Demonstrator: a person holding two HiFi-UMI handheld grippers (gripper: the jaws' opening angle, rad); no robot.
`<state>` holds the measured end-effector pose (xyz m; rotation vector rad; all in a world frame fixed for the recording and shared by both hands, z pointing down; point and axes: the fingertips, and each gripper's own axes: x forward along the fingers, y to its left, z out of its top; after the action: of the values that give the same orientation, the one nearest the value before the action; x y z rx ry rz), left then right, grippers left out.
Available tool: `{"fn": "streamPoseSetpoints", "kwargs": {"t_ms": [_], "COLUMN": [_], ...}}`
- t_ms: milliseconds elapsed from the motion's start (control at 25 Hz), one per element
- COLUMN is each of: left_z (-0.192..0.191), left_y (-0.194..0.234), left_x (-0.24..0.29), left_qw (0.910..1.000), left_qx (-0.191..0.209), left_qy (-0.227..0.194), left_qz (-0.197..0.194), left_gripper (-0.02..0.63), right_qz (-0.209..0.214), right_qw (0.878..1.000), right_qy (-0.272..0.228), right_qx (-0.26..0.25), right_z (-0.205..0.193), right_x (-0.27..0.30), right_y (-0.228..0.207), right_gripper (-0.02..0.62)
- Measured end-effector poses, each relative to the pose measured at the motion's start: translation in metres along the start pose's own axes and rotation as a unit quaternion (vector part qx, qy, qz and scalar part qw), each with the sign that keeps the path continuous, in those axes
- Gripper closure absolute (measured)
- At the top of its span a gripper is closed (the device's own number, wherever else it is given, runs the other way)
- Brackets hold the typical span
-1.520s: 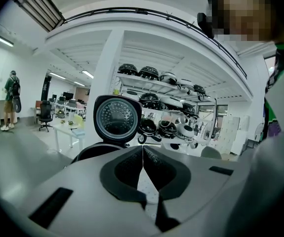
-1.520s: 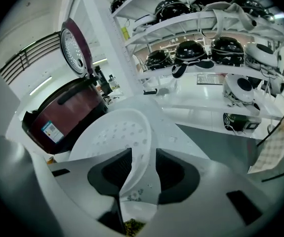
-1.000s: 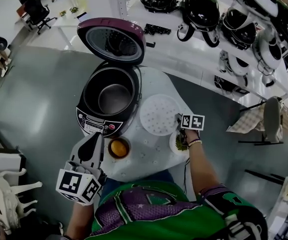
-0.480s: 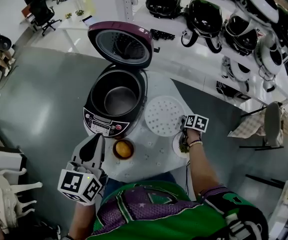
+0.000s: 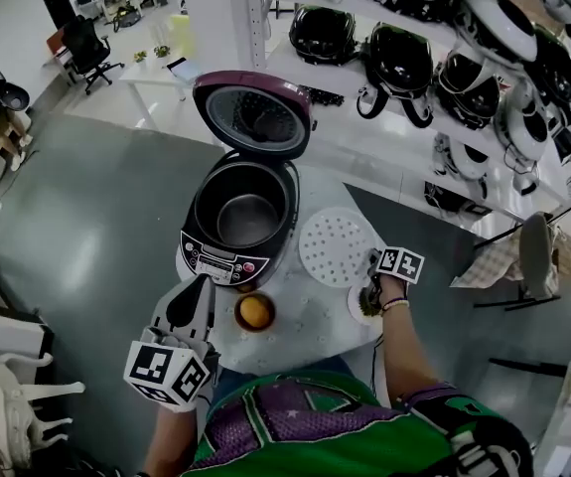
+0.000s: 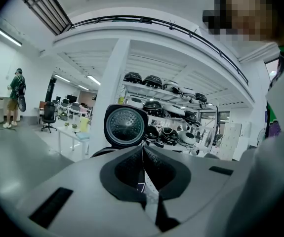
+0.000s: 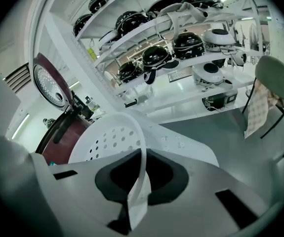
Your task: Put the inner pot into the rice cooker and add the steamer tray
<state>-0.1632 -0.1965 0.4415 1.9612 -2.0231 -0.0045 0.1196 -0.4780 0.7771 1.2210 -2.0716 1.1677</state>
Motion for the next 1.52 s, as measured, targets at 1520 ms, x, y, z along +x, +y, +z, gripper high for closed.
{"fn": "streamPoseSetpoints", "kwargs": {"t_ms": [1520], "left_z": [0.058], "left_y": [0.069], "left_x": [-0.092], "left_qw": [0.9976], "left_qx": [0.011], "left_qy": [-0.068], "left_qz": [0.005], "left_gripper": [0.583], "right_qz": [0.104], "right_qw": [0.988], "right_qy": [-0.108], "right_qx": [-0.029], "right_z": [0.083], "right_x": [-0.114], "right_y": [0.215], "right_gripper": [0.563]}}
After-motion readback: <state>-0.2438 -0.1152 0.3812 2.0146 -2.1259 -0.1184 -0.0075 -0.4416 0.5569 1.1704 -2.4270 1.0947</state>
